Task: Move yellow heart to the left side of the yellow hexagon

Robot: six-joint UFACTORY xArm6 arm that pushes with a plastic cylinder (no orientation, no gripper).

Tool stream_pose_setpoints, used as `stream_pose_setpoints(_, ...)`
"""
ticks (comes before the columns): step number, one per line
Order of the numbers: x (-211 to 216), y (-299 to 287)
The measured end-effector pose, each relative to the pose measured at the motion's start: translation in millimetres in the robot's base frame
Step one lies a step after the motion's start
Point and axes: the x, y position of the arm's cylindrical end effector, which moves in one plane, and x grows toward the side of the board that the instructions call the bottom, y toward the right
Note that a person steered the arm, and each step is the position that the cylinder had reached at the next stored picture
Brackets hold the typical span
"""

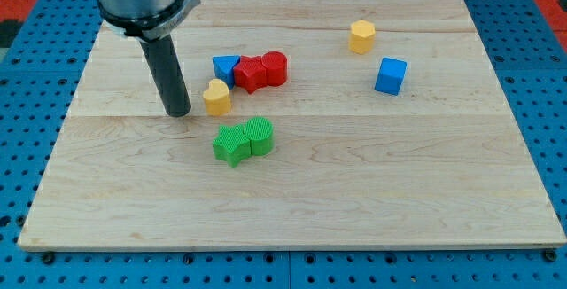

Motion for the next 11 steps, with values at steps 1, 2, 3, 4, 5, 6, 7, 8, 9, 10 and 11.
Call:
stream_pose_setpoints(1, 3.8, 22.7)
stream_pose_setpoints(2, 7.9, 111.3)
stream_pose_setpoints(3, 2.7, 116.5)
stream_pose_setpoints(4, 9.6, 69.1)
stream_pose_setpoints(5, 2.9, 63.2)
stream_pose_setpoints(6, -12.7, 112.1)
stream_pose_setpoints(7, -43.1, 151.4)
stream_pose_setpoints(8, -57.2, 172.1)
stream_pose_setpoints(9, -88.9, 186.2)
stream_pose_setpoints(10, -95.7, 199.4)
stream_pose_setpoints(11, -83.5, 261.0)
